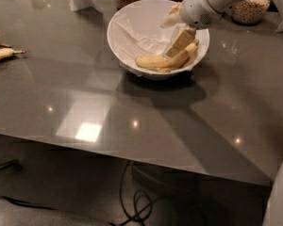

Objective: Pick banana from white bowl

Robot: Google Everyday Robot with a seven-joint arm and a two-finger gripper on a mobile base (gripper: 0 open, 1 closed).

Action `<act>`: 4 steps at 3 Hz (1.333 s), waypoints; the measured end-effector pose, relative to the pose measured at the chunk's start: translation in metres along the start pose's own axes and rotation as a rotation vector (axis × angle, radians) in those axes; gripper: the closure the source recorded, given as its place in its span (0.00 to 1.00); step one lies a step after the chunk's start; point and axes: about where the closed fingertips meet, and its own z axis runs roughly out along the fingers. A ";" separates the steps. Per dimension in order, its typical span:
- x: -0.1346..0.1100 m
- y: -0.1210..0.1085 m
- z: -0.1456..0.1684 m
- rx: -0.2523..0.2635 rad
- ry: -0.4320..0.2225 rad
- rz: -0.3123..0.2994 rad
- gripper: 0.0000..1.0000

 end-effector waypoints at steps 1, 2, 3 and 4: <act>0.014 0.004 0.016 -0.044 0.025 0.014 0.31; 0.029 0.014 0.028 -0.089 0.051 0.040 0.27; 0.047 0.020 0.034 -0.111 0.089 0.063 0.32; 0.065 0.015 0.030 -0.082 0.133 0.079 0.51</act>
Offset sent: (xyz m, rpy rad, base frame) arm -0.0059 -0.0176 -0.0629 -0.0874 0.1542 -0.0092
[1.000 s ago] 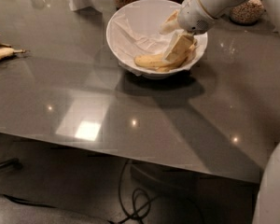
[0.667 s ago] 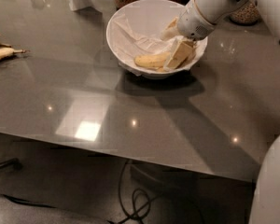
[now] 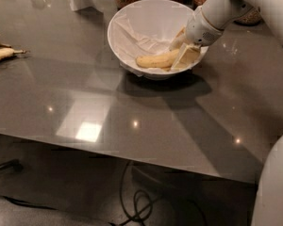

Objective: Pick banana from white bowl

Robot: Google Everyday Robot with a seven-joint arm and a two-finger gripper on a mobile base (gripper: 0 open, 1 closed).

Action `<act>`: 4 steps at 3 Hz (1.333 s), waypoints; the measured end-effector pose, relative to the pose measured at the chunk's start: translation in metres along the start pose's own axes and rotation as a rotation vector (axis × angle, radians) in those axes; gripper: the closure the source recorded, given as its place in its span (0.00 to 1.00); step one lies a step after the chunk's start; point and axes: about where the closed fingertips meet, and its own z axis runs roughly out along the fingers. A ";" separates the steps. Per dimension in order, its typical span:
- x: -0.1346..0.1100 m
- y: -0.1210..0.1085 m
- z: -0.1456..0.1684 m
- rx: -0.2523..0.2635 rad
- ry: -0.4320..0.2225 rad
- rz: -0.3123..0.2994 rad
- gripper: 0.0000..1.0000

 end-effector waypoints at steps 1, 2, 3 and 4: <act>0.010 -0.006 -0.005 0.031 0.028 0.012 0.75; 0.009 -0.009 -0.018 0.070 0.053 0.026 0.97; -0.004 -0.007 -0.038 0.101 0.061 0.025 1.00; -0.018 -0.002 -0.057 0.123 0.056 0.020 1.00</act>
Offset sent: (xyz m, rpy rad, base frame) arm 0.0033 -0.0285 0.0360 -0.0627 -0.0910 -0.1165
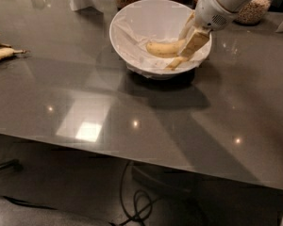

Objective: Pick banana from white bowl

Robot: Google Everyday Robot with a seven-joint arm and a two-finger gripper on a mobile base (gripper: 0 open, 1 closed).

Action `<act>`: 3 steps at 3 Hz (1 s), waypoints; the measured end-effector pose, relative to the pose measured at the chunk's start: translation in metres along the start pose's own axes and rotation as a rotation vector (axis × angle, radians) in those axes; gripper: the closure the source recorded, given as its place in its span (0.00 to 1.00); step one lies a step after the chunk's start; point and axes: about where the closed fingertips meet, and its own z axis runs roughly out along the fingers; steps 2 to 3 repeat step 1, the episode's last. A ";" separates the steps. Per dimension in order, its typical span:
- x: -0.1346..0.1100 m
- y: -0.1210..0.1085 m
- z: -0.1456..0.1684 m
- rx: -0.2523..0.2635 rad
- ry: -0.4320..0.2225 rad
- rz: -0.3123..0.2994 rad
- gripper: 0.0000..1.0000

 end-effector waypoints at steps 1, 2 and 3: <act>-0.007 0.001 -0.011 0.012 -0.003 -0.003 1.00; -0.007 0.001 -0.011 0.012 -0.003 -0.003 1.00; -0.007 0.001 -0.011 0.012 -0.003 -0.003 1.00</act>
Offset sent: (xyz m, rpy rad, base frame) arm 0.0000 0.0000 0.0000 0.0000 0.0000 0.0000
